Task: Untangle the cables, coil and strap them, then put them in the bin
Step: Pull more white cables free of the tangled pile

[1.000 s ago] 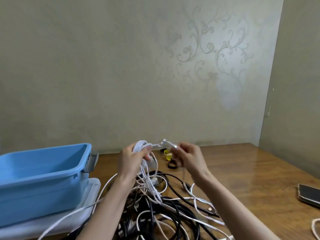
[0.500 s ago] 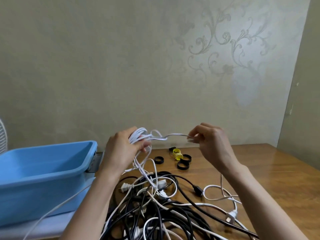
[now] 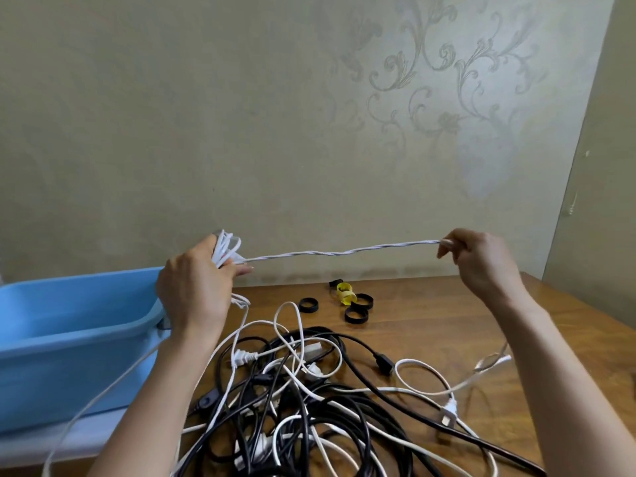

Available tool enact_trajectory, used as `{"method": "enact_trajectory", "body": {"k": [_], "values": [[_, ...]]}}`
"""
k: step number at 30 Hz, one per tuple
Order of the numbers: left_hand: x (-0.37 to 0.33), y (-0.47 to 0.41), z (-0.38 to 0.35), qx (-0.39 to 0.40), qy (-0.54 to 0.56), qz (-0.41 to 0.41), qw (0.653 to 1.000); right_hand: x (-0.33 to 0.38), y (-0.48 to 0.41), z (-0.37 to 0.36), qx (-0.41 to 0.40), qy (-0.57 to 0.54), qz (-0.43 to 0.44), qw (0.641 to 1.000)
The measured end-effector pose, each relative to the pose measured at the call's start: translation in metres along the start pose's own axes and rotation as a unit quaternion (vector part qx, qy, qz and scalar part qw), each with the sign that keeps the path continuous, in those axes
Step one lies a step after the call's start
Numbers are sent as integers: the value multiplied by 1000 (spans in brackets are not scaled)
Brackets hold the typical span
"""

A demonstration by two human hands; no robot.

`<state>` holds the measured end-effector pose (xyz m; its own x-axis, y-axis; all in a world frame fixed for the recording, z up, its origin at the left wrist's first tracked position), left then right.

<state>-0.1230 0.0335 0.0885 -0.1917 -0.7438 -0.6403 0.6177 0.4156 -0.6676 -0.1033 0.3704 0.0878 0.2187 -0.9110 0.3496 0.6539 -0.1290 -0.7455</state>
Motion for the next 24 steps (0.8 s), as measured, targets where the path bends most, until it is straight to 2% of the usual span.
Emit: {"method": "enact_trajectory", "body": {"k": [4, 6, 7, 9, 11, 13, 14, 15, 17, 20, 24], "values": [[5, -6, -2, 41, 20, 45, 998, 9, 0, -1, -27, -64, 56, 996], [6, -8, -3, 113, 70, 80, 988, 15, 0, 0, -47, -160, 59, 984], [4, -7, -3, 166, 131, 113, 971, 21, 0, 1, -47, -217, 60, 973], [-2, -5, -2, 269, 265, 195, 905, 37, 0, 1, -27, -283, 65, 956], [-10, 0, -4, 351, 349, 253, 831, 57, 2, -4, 28, -286, 81, 954], [-19, 7, -6, 420, 406, 271, 765, 77, 6, -13, 122, -251, 105, 955], [-23, 12, -8, 452, 415, 261, 745, 87, 9, -18, 167, -234, 121, 950], [-28, 18, -9, 484, 404, 236, 740, 95, 13, -23, 194, -226, 140, 944], [-38, 29, -9, 519, 341, 171, 765, 105, 18, -29, 191, -236, 176, 937], [-46, 36, -4, 491, 266, 126, 820, 108, 20, -29, 135, -315, 151, 927], [-53, 41, 0, 437, 230, 60, 868, 108, 23, -29, 113, -424, 115, 891]]}}
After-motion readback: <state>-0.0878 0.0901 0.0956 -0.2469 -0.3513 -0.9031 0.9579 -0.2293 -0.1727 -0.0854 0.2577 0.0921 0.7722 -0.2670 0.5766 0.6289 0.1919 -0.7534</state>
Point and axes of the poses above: each hand's wrist, its own y-axis away from the middle knuckle, its own z-axis out of the back of the hand, x = y × z, the point moved 1 cm from there along -y, towards the middle knuckle, and after that the axes turned 13 degrees about z, right-handed, at the moved point
